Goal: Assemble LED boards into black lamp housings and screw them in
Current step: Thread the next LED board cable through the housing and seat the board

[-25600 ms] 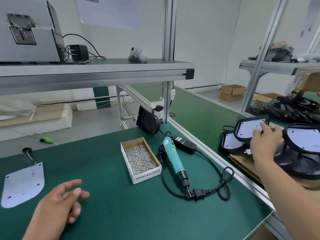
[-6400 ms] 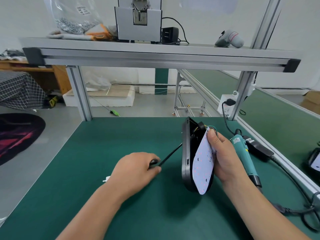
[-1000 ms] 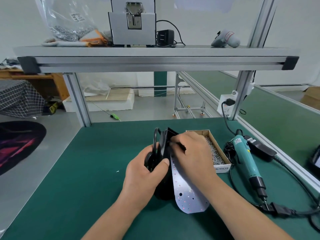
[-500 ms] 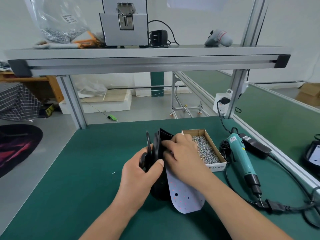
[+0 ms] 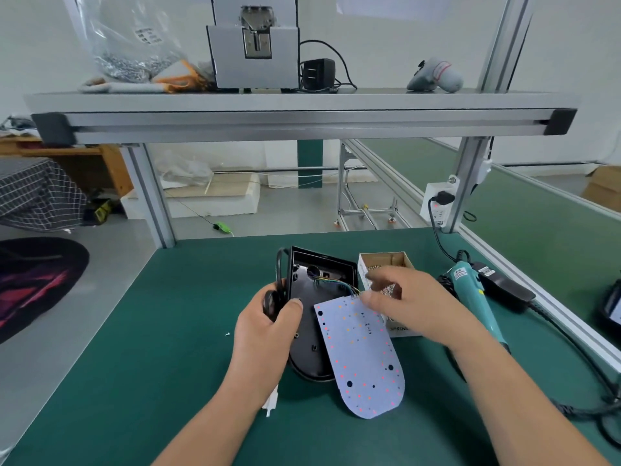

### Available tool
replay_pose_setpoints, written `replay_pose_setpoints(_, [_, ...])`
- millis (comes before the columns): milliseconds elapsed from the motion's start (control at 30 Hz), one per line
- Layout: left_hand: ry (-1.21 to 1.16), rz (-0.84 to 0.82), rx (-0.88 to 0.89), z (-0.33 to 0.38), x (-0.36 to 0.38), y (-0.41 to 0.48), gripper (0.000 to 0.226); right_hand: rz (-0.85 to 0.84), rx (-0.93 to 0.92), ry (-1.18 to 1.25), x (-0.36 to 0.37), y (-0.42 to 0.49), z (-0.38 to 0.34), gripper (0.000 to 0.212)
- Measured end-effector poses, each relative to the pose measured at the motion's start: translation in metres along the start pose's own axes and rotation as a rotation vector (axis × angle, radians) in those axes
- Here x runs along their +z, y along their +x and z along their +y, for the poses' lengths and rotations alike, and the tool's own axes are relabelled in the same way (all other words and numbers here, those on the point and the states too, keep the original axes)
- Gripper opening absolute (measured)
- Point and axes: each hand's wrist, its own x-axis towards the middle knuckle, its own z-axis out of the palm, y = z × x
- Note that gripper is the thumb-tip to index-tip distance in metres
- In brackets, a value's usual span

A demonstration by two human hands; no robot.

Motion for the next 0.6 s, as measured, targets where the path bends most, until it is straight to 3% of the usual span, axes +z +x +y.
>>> replay_pose_setpoints(100, [-0.008, 0.000, 0.015, 0.001, 0.000, -0.002, 0.022, -0.118, 0.028, 0.058, 0.002, 0.002, 0.003, 0.030])
replay_pose_setpoints(167, [0.009, -0.007, 0.032, 0.002, 0.002, -0.004, 0.016, -0.146, 0.041, 0.271, 0.004, 0.003, 0.005, 0.025])
replay_pose_setpoints(300, [0.024, -0.092, 0.075, 0.007, 0.005, -0.009, 0.019, -0.002, 0.036, 0.680, 0.008, 0.003, 0.002, 0.013])
replay_pose_setpoints(500, [-0.019, -0.153, 0.089, 0.011, 0.005, -0.010, 0.020, 0.130, 0.001, 0.747, 0.025, 0.003, -0.008, 0.004])
replay_pose_setpoints(600, [-0.037, -0.174, 0.063, 0.010, 0.004, -0.009, 0.021, 0.154, 0.017, 0.819, 0.023, 0.004, -0.009, 0.010])
